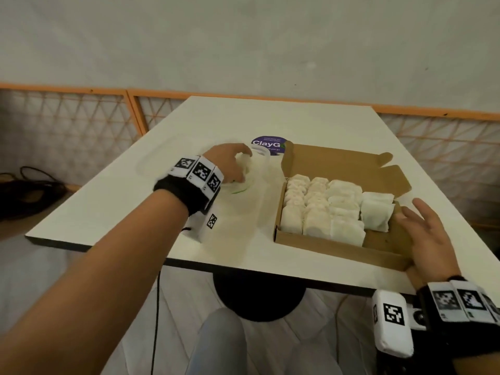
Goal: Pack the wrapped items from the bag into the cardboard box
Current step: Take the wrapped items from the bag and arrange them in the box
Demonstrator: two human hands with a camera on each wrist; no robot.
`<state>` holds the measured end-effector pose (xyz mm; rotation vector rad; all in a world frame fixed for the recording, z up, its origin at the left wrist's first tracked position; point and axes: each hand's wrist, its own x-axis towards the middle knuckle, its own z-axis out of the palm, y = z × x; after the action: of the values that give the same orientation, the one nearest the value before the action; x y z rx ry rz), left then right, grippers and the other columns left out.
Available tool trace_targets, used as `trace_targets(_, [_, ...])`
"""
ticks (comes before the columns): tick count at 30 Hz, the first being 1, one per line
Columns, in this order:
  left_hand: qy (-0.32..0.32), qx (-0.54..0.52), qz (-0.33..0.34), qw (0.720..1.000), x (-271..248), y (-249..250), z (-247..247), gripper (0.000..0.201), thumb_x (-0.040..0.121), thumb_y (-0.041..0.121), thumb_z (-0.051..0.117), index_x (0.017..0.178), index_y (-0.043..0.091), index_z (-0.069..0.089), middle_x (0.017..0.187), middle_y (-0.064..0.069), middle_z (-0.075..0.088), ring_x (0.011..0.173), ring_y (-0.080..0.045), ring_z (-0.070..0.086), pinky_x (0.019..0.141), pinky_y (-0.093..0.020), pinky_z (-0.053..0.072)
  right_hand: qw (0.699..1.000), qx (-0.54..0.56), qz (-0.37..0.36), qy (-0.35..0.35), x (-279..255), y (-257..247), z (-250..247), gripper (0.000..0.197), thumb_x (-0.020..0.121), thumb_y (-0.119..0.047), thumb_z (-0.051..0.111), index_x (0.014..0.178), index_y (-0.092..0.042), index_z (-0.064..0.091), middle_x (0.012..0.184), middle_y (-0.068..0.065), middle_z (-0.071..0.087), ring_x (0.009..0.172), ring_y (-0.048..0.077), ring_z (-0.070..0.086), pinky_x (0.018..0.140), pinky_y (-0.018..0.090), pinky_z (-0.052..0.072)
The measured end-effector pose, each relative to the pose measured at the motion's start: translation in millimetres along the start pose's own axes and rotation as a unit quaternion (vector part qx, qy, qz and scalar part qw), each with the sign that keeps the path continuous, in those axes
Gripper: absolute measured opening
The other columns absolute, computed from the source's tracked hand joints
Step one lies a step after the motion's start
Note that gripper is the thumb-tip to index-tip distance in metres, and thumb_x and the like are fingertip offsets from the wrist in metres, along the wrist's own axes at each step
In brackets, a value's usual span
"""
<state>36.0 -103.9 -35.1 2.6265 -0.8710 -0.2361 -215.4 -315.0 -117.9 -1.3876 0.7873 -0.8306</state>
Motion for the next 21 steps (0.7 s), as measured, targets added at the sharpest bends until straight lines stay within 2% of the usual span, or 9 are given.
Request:
trace_targets(3, [0.011,0.053,-0.014,0.998,2.8,0.0,7.8,0.039,0.081,0.02,0.068,0.12,0.017,0.062,0.119,-0.005,0.062,0.109,-0.025,0.057,0.085,-0.029,0.044,1.0,-0.002,-0.011,-0.005,1.2,2.3,-0.9,0.048,0.09,-0.02,0.057,0.136,-0.029,0.044,0.136,-0.001,0.05,0.12,0.013,0.048,0.101,0.035,0.039])
trace_targets(6, [0.072,-0.022,-0.032,0.997,1.8,-6.0,3.9,0.005,0.081,0.019,0.068,0.084,0.015,0.069,0.086,-0.008,0.065,0.081,-0.022,0.058,0.068,-0.025,0.04,0.999,-0.011,-0.028,-0.02,1.2,2.0,-1.0,0.047,0.09,-0.019,0.057,0.135,-0.028,0.046,0.137,0.0,0.049,0.122,0.013,0.047,0.106,0.036,0.036])
trace_targets(8, [0.123,-0.088,-0.037,0.988,1.2,-11.0,-3.6,0.021,0.082,0.019,0.066,0.063,0.014,0.06,0.068,-0.006,0.059,0.065,-0.018,0.052,0.059,-0.024,0.04,0.999,-0.019,-0.036,-0.03,1.2,0.8,-0.9,0.046,0.09,-0.018,0.058,0.134,-0.026,0.046,0.138,0.001,0.048,0.124,0.013,0.045,0.106,0.034,0.035])
trace_targets(9, [0.135,-0.151,-0.034,0.979,-0.5,-11.8,-8.5,0.021,0.084,0.018,0.066,0.064,0.012,0.061,0.069,-0.006,0.062,0.064,-0.017,0.055,0.061,-0.024,0.045,0.998,-0.019,-0.039,-0.034,1.1,0.4,-1.3,0.046,0.09,-0.018,0.058,0.134,-0.026,0.046,0.138,0.002,0.048,0.125,0.013,0.045,0.107,0.034,0.035])
trace_targets(11, [0.119,-0.291,-0.02,0.949,-7.5,-9.5,-17.2,0.012,0.086,0.016,0.064,0.082,0.005,0.067,0.079,-0.008,0.065,0.068,-0.013,0.06,0.069,-0.023,0.053,0.998,-0.025,-0.059,-0.024,-0.5,-2.5,-4.4,0.046,0.089,-0.016,0.059,0.133,-0.025,0.047,0.137,0.001,0.048,0.128,0.014,0.043,0.108,0.034,0.034])
trace_targets(13, [0.058,-0.417,-0.003,0.907,-14.0,-4.3,-20.8,0.009,0.088,0.014,0.063,0.092,0.007,0.065,0.083,-0.006,0.063,0.065,-0.007,0.06,0.066,-0.017,0.053,0.992,-0.045,-0.119,0.014,-4.1,-9.5,-8.0,0.047,0.088,-0.014,0.061,0.131,-0.026,0.047,0.139,-0.003,0.046,0.129,0.009,0.041,0.109,0.034,0.034])
trace_targets(15, [-0.002,-0.483,0.023,0.875,-17.1,3.7,-20.4,0.009,0.089,0.016,0.062,0.097,0.011,0.062,0.089,-0.004,0.062,0.068,-0.007,0.06,0.066,-0.017,0.051,0.982,-0.055,-0.178,0.028,-11.6,-23.2,-5.5,0.05,0.086,-0.012,0.064,0.13,-0.026,0.046,0.138,-0.005,0.046,0.126,0.004,0.042,0.103,0.028,0.037])
trace_targets(18, [-0.048,-0.531,0.059,0.844,-17.7,22.5,-14.8,0.006,0.09,0.017,0.06,0.094,0.013,0.063,0.093,-0.004,0.066,0.076,-0.011,0.063,0.072,-0.024,0.05,0.975,-0.026,-0.214,-0.048,-24.5,-47.0,14.2,0.05,0.083,-0.007,0.066,0.125,-0.025,0.047,0.134,-0.007,0.049,0.119,0.003,0.05,0.089,0.014,0.047])
trace_targets(21, [-0.071,-0.584,0.086,0.804,-20.7,48.1,-5.7,0.005,0.09,0.014,0.059,0.088,0.012,0.062,0.081,0.0,0.065,0.067,-0.007,0.06,0.06,-0.019,0.048,0.968,-0.04,-0.193,-0.155,-31.2,-65.5,44.4,0.055,0.079,-0.01,0.07,0.122,-0.033,0.044,0.13,-0.007,0.047,0.108,0.007,0.057,0.082,0.014,0.05])
